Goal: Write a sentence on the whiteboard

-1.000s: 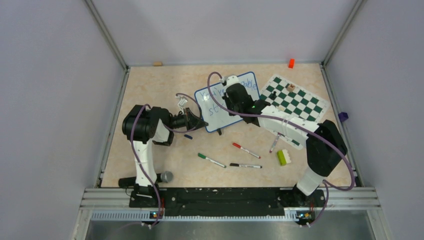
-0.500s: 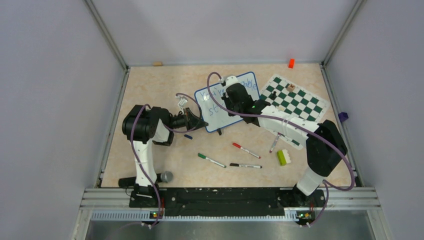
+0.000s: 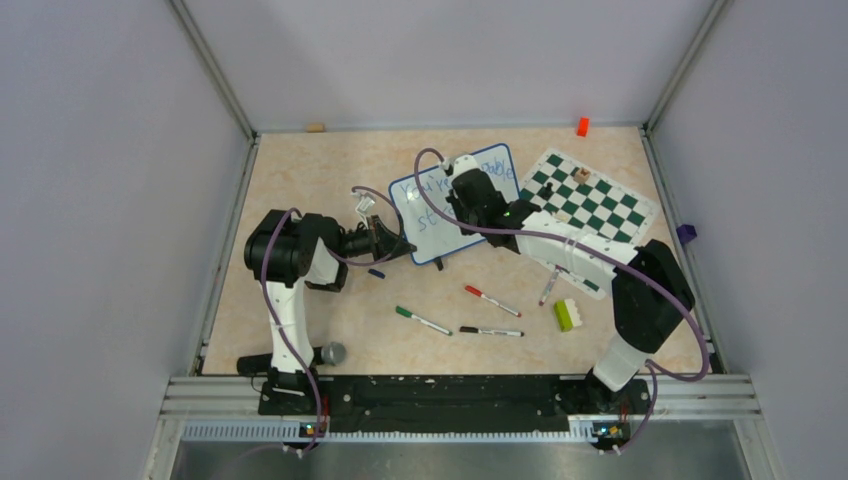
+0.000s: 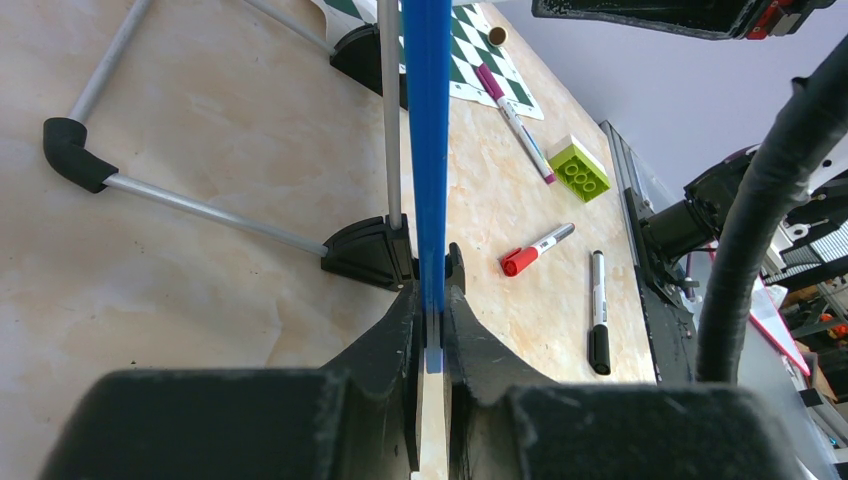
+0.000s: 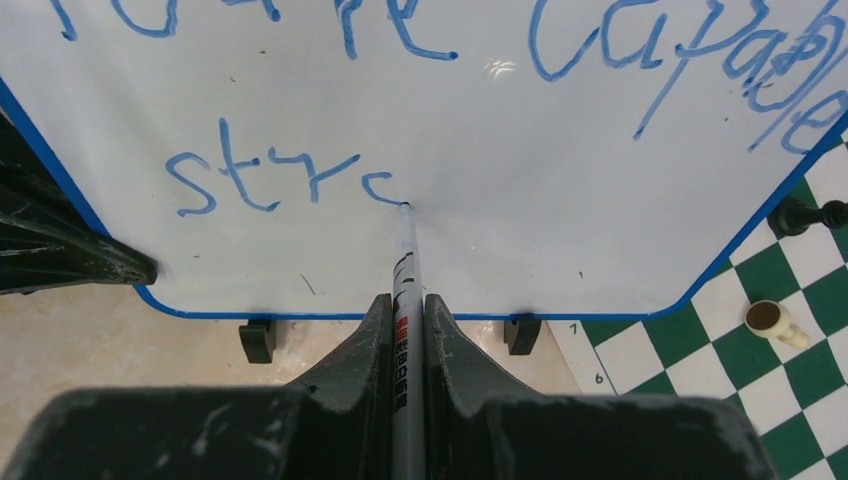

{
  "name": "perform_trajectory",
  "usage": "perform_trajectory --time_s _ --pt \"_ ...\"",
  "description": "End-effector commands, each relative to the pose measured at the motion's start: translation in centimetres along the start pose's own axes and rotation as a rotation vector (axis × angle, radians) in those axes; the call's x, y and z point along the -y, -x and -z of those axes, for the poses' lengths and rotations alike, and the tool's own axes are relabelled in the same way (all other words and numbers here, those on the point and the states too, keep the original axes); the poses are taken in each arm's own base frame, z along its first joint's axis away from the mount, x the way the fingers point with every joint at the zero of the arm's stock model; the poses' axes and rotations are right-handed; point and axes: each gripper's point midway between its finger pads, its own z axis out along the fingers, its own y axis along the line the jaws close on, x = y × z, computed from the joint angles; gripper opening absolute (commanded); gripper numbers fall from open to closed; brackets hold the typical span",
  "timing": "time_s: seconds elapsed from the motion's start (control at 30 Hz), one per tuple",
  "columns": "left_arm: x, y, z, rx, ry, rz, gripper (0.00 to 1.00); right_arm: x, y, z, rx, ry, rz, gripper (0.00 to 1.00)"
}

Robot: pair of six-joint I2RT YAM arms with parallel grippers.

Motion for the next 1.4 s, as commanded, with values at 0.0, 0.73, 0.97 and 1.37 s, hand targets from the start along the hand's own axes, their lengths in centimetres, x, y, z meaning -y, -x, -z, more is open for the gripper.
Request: perform_trajectory --time_s 0.0,0.73,0.97,1.37 --pt "1.7 1.3 0.0 0.005 -0.065 -0.138 0.06 1.5 1.8 0.1 0.047 -0.078 -0.016 0.0" --pt "1.6 1.3 0.0 0.005 -0.064 -0.136 0.06 -0.8 4.2 -0.2 0.095 0.036 -0.033 0.0" --pt "1.6 1.3 0.0 0.006 -0.062 -0.136 0.06 -0.8 4.3 0.9 0.106 0.053 -0.034 0.0" --pt "1.7 1.3 0.1 0.006 -0.063 -0.138 0.06 2.1 5.6 2.4 0.134 -0.021 -0.061 0.0"
